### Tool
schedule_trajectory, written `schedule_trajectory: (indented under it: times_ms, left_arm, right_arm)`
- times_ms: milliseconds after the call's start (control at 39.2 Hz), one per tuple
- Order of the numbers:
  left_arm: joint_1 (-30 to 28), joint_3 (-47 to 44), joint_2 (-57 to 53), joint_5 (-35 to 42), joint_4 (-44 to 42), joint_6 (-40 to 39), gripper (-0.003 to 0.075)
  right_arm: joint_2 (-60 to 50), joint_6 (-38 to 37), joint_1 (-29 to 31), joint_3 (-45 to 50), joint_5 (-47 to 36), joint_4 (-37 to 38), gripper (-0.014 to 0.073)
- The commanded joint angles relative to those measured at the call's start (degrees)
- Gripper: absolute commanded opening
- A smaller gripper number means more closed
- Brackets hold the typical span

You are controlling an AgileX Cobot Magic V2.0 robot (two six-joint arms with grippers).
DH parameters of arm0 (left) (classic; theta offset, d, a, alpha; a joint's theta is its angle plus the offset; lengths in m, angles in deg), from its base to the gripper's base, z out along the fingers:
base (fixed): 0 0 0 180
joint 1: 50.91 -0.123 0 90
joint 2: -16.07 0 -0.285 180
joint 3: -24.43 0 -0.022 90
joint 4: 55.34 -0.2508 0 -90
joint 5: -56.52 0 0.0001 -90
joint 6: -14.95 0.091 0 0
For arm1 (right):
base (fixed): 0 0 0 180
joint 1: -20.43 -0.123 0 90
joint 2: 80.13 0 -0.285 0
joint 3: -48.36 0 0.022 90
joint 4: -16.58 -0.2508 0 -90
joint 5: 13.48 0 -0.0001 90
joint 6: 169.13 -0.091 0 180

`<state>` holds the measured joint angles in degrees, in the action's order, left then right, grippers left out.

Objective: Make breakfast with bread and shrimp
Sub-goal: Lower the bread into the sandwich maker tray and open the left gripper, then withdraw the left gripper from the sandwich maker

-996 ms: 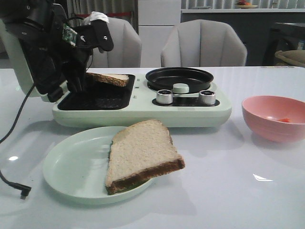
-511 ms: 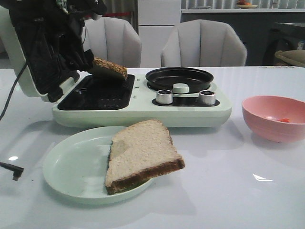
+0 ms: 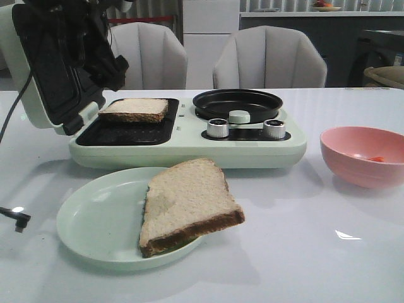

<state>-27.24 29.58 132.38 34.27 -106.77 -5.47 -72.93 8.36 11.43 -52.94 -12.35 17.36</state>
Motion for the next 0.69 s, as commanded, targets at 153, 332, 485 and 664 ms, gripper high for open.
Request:
schedule_trajectory:
  times_ms: [153, 332, 485, 664]
  left_arm:
    - [1.67, 1.85, -9.41, 1.07, 2.85, -0.25, 0.0604]
    - [3.49, 1.85, -15.04, -2.49, 5.68, -0.25, 0.0604]
    - [4.65, 1.85, -20.88, -4.78, 9.78, -0.25, 0.0604]
    - [4.91, 1.85, -27.75, -5.68, 14.61, -0.16, 0.0604]
  right_arm:
    - [-1.24, 0.45, 0.29, -0.9, -4.48, -0.02, 0.0134]
    - [-1.24, 0.45, 0.29, -0.9, -4.48, -0.02, 0.0134]
    - [-1.24, 0.45, 0.29, -0.9, -4.48, -0.02, 0.0134]
    - [-1.24, 0.45, 0.29, -0.9, -4.48, -0.02, 0.0134]
